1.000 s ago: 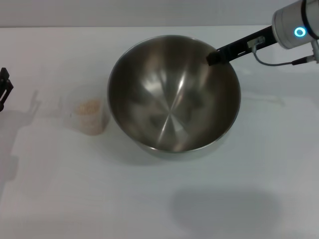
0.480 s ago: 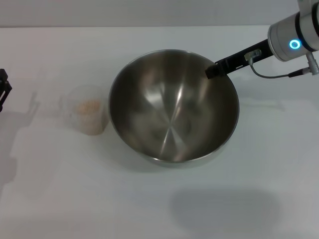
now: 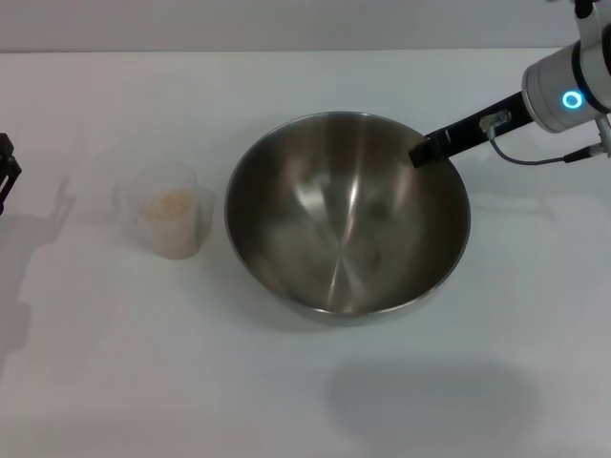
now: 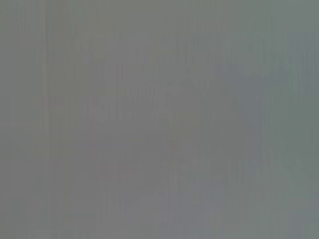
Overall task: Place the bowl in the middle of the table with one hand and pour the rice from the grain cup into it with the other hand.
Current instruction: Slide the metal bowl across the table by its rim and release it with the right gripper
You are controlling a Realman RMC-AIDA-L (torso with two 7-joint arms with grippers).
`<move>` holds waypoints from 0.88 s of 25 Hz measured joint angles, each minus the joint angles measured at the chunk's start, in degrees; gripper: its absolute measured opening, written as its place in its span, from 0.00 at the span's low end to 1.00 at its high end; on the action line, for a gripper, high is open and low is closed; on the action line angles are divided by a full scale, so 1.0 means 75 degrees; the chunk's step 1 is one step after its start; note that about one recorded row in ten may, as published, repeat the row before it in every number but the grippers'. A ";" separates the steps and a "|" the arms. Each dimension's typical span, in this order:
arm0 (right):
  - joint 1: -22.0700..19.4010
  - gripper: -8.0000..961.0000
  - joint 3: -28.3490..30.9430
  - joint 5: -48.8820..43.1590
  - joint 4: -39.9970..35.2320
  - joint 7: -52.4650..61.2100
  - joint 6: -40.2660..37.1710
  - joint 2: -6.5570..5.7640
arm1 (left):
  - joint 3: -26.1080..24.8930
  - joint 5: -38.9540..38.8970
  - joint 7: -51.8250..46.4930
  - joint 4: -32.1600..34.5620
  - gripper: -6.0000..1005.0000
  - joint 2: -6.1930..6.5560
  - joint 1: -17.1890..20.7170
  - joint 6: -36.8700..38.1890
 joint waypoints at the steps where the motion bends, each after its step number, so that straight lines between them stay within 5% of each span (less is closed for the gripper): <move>1: 0.0001 0.04 -0.0023 -0.0002 0.0013 0.0000 0.0019 -0.0002 | 0.0000 -0.0001 -0.0001 0.0001 0.75 0.0000 0.0002 0.0002; 14: -0.0016 0.11 -0.0063 -0.0011 -0.0182 -0.0025 0.0027 0.0010 | 0.0000 -0.0007 -0.0105 0.0000 0.74 0.0000 0.0021 0.0013; 22: -0.1159 0.37 -0.0077 0.0256 -0.2595 -0.0063 -0.0077 0.0043 | 0.0000 -0.0031 -0.0109 0.0000 0.74 0.0005 0.0039 0.0031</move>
